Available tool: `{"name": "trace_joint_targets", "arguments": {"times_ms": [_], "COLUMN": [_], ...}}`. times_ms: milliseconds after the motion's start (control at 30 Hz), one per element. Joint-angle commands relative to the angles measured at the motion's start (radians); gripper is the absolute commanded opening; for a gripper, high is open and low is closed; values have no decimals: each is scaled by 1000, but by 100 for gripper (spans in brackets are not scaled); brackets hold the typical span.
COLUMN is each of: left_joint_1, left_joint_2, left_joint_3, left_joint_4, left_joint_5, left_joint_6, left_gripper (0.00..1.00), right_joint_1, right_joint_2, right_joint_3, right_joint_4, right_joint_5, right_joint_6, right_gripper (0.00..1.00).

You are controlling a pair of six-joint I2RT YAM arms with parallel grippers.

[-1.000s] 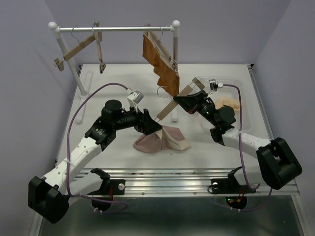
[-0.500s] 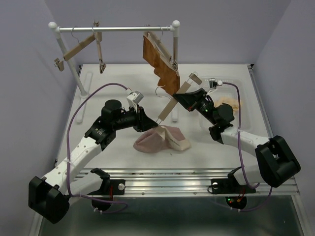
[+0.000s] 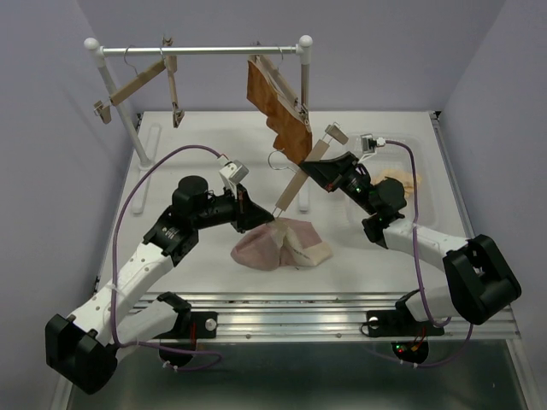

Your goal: Remove the underwear clipped to the hanger

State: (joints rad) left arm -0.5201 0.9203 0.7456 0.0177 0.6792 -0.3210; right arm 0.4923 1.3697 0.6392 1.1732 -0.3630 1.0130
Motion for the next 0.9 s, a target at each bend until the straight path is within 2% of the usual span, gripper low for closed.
{"name": "trace_joint_targets", "arguments": {"times_ms": [0, 167, 200, 233, 333, 367, 533, 600, 767, 867], "left_joint_1": [3, 5, 5, 5, 5, 5, 5, 5, 3, 2], "left_joint_2": [-9, 23, 25, 25, 20, 19, 41, 64, 126, 156], "left_joint_3": [12, 43, 47, 51, 67, 72, 103, 98, 89, 95], "left_joint_4": [16, 20, 24, 25, 24, 24, 50, 125, 278, 314], "left_joint_5": [-64, -79, -78, -76, -86, -92, -130, -124, -66, -15], "left_joint_6": [-10, -13, -21, -23, -26, -27, -35, -50, -95, -105], "left_gripper": [2, 2, 17, 40, 70, 98, 99, 99, 99, 99], "right_joint_1": [-6, -6, -6, -6, -6, -6, -6, -6, -6, -6], "right_joint_2": [9, -3, -7, -9, -11, -9, 9, 14, 14, 19], "right_joint_3": [42, 45, 48, 50, 47, 42, 19, 16, 17, 25], "right_joint_4": [26, 23, 25, 22, 20, 34, 106, 121, 131, 137], "right_joint_5": [24, -1, -5, -14, -28, -34, -73, -77, -80, -86], "right_joint_6": [-83, -94, -94, -91, -76, -70, -10, -2, 1, 9], "right_gripper": [1, 1, 1, 1, 1, 1, 1, 1, 1, 1]}}
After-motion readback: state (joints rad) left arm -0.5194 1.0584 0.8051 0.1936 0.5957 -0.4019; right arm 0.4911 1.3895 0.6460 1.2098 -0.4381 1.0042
